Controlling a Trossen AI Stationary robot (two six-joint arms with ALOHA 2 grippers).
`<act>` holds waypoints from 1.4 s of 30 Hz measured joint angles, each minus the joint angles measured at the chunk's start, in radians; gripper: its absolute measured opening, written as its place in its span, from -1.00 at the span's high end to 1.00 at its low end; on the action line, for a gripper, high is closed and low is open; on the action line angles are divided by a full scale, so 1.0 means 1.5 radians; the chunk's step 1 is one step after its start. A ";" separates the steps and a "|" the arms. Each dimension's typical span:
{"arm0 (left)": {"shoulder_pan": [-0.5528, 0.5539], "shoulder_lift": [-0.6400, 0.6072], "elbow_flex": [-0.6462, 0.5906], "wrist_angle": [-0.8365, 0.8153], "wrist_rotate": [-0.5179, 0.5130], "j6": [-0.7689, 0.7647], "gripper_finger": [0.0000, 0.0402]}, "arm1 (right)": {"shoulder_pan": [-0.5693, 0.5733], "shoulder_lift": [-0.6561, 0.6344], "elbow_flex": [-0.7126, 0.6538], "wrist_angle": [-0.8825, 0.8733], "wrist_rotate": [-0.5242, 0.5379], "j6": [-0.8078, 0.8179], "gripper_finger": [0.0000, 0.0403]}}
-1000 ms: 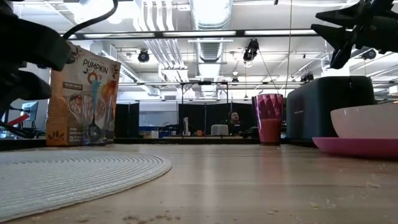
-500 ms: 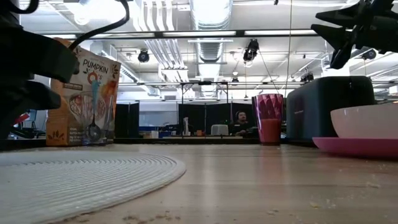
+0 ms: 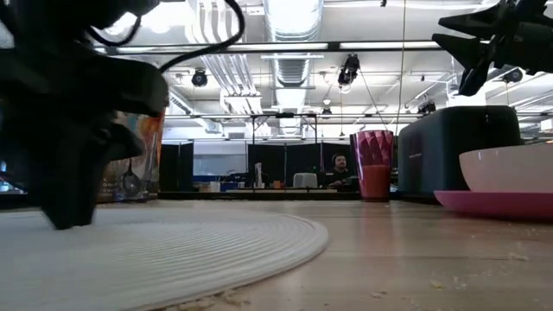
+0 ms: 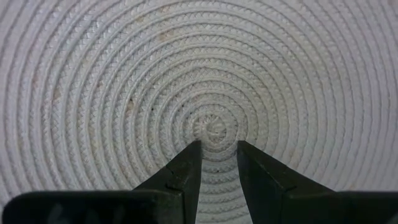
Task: Arrange a breakfast setting
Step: Move the white table mat to the center of the table
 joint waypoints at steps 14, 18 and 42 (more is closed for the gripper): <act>0.138 0.051 0.001 0.142 -0.022 0.154 0.56 | 0.000 0.000 0.000 0.000 0.000 0.000 0.45; 0.178 0.062 0.000 0.193 -0.021 0.181 0.56 | 0.000 0.000 0.000 0.000 0.000 0.000 0.45; 0.300 0.128 0.088 0.276 -0.020 0.329 0.56 | 0.000 0.000 0.000 0.000 0.000 0.000 0.45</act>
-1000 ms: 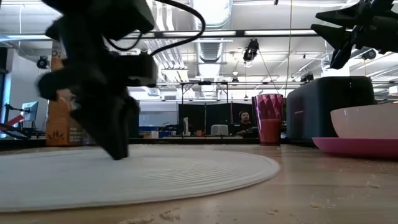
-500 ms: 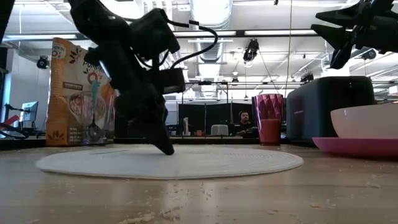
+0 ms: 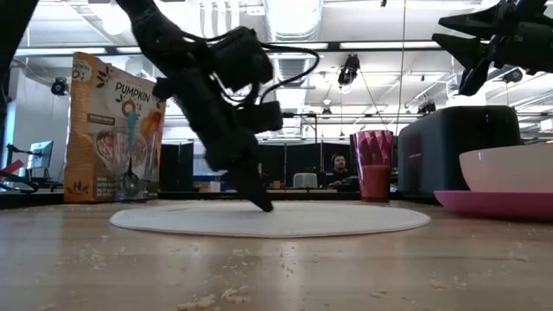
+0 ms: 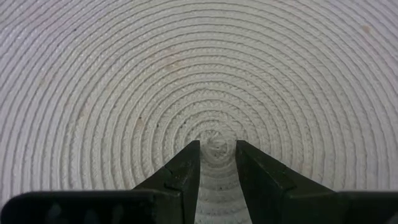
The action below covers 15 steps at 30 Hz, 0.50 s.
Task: Arrange a breakfast setting
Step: Move the white table mat to the center of the table
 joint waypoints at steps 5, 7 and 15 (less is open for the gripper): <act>0.000 0.059 0.063 0.004 0.009 0.002 0.56 | 0.000 0.000 0.000 0.000 0.000 0.000 0.45; 0.000 0.071 0.084 -0.013 0.025 0.005 0.56 | 0.000 0.000 0.000 0.000 0.000 0.000 0.45; -0.001 0.040 0.083 -0.096 0.052 -0.002 0.56 | 0.000 0.000 0.000 0.000 0.000 0.000 0.45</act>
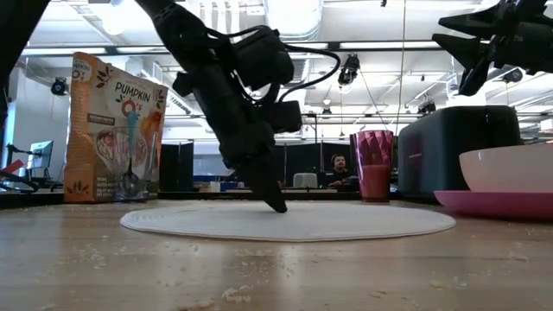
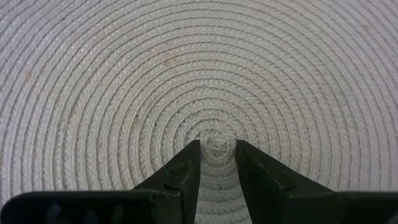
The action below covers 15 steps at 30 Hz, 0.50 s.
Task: Arrange a breakfast setting
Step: Move the white table mat to the center of the table
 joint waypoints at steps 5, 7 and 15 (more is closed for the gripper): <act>-0.001 -0.004 -0.006 0.000 0.003 -0.020 0.56 | 0.000 0.000 0.000 0.000 0.000 0.000 0.45; -0.003 -0.007 -0.007 -0.001 0.002 -0.021 0.56 | 0.000 0.000 0.000 0.000 0.000 0.000 0.45; -0.008 -0.051 -0.009 -0.032 0.005 -0.023 0.56 | 0.000 0.000 0.000 0.000 0.000 0.000 0.45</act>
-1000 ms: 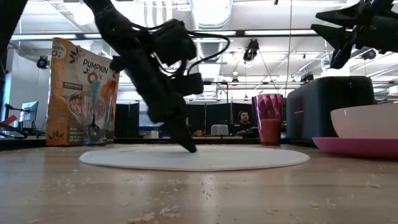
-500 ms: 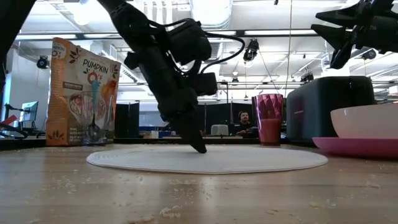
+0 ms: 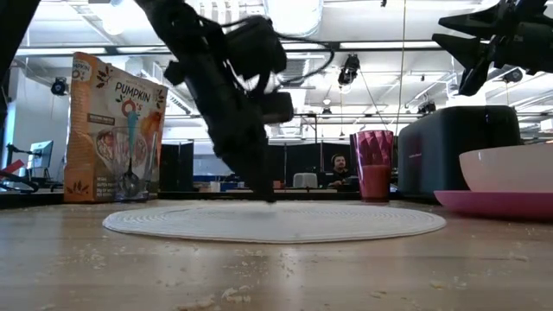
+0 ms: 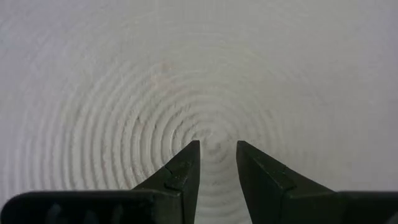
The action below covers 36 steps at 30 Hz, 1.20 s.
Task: Arrange a breakfast setting
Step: Move the white table mat to the center of the table, then move the transparent cup with the spoon to the top of the placemat
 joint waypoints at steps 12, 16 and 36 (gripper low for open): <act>-0.002 -0.050 0.000 -0.070 -0.001 -0.055 0.50 | 0.000 0.000 0.000 0.000 0.000 0.000 0.45; -0.002 -0.097 0.001 -0.133 -0.023 -0.058 0.38 | 0.000 0.000 0.000 0.000 0.000 0.000 0.45; 0.003 -0.334 0.002 -0.546 -0.160 -0.107 -0.01 | 0.000 0.000 0.000 0.000 0.000 0.000 0.45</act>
